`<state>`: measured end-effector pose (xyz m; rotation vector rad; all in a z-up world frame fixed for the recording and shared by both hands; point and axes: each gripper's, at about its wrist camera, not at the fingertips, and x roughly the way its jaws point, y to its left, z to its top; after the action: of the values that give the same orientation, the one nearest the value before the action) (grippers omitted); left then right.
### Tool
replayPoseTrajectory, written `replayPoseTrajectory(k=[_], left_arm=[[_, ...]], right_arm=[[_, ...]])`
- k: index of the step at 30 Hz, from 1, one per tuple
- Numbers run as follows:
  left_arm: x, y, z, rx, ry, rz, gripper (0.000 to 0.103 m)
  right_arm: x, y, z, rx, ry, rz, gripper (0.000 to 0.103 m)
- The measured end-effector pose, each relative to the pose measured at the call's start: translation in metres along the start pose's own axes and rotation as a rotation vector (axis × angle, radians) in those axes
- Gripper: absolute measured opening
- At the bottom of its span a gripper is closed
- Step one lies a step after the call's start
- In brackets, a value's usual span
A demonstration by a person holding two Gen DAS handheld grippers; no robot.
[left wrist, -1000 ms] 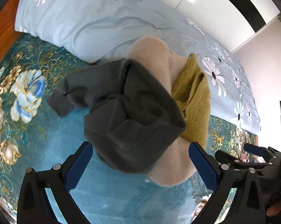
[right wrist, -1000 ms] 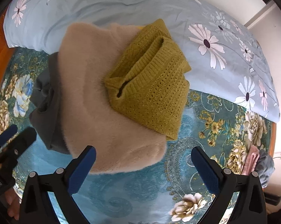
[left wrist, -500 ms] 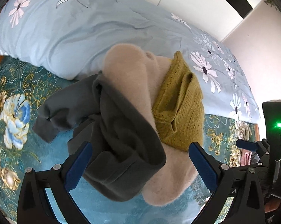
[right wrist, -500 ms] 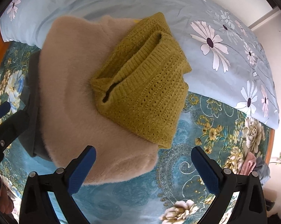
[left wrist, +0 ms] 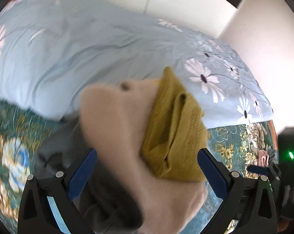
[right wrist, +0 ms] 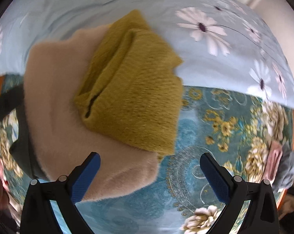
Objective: Fold clothes
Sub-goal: 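Reach both grippers toward the mustard-yellow knit sweater on the clothes pile, then grasp the yellow sweater edge with the left gripper and lift it off the pile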
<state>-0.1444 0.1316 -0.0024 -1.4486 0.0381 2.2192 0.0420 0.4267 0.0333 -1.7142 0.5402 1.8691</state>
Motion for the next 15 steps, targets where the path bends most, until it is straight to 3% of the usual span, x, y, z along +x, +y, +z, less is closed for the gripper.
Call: replayPoseTrajectory(k=[4, 7, 9, 11, 13, 15], left_arm=[[0.042, -0.038, 0.022, 0.102, 0.058, -0.043, 0.102], [0.092, -0.058, 0.023, 0.165, 0.157, -0.055, 0.100], [0.119, -0.065, 0.016, 0.177, 0.221, -0.067, 0.088], [0.141, -0.070, 0.008, 0.183, 0.289, -0.065, 0.065], [0.155, -0.074, 0.002, 0.184, 0.333, -0.052, 0.059], [0.156, -0.075, 0.000, 0.178, 0.339, -0.032, 0.043]], right_arm=[[-0.011, -0.034, -0.022, 0.077, -0.004, -0.022, 0.103], [-0.012, -0.058, -0.043, 0.133, 0.027, -0.037, 0.103], [-0.013, -0.074, -0.057, 0.171, 0.047, -0.046, 0.103], [-0.015, -0.089, -0.077, 0.212, 0.067, -0.047, 0.103], [-0.020, -0.098, -0.095, 0.232, 0.077, -0.054, 0.103], [-0.025, -0.106, -0.109, 0.246, 0.087, -0.065, 0.103]])
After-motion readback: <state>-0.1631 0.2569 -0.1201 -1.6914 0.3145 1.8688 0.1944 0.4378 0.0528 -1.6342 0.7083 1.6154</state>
